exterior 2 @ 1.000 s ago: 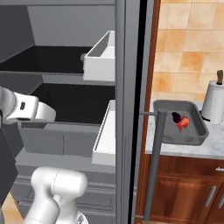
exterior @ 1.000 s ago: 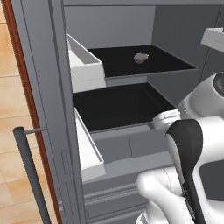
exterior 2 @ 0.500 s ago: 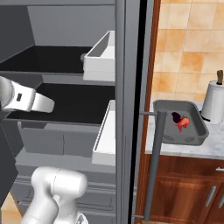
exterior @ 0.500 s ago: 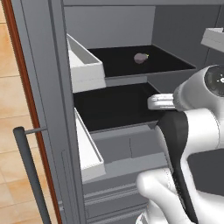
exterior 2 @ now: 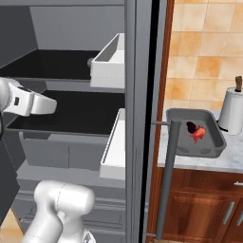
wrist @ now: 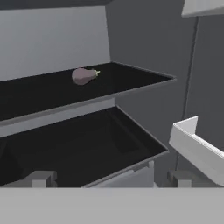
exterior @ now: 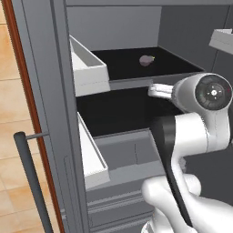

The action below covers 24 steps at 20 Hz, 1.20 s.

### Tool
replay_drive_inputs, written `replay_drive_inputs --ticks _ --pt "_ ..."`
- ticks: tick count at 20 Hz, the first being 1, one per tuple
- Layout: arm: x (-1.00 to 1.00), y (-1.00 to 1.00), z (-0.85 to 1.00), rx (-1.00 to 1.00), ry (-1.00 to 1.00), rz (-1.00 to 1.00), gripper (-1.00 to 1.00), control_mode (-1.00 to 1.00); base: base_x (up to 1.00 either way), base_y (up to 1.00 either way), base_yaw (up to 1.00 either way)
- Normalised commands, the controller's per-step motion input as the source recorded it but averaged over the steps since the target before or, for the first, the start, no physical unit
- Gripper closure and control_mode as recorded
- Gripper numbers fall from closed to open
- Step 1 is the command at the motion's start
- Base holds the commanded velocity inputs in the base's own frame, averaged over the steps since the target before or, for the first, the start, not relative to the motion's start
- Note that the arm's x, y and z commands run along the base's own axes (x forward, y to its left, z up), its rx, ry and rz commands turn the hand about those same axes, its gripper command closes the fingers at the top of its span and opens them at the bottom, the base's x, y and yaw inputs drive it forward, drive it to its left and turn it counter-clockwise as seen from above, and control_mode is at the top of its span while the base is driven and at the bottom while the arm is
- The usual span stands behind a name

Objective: Place one eggplant and one fish in each tupperware on the nearby counter, to pack two identical lunches.

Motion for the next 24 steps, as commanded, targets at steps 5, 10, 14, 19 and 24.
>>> replay_drive_inputs --ticks 5,10,14,19,24 --pt "0.40 0.00 0.48 0.11 0.00 -0.05 -1.00 -1.00 0.00 0.00 0.00" --pt "0.53 0.00 0.02 0.08 0.02 0.00 -1.00 -1.00 0.00 0.00 0.00" --pt "0.57 0.00 0.00 0.00 0.00 0.00 -1.00 -1.00 0.00 0.00 0.00" --pt "0.55 0.00 0.00 0.00 0.00 -0.01 -1.00 -1.00 0.00 0.00 0.00" --pt "0.49 0.00 -0.02 0.00 0.07 0.00 -1.00 -1.00 0.00 0.00 0.00"
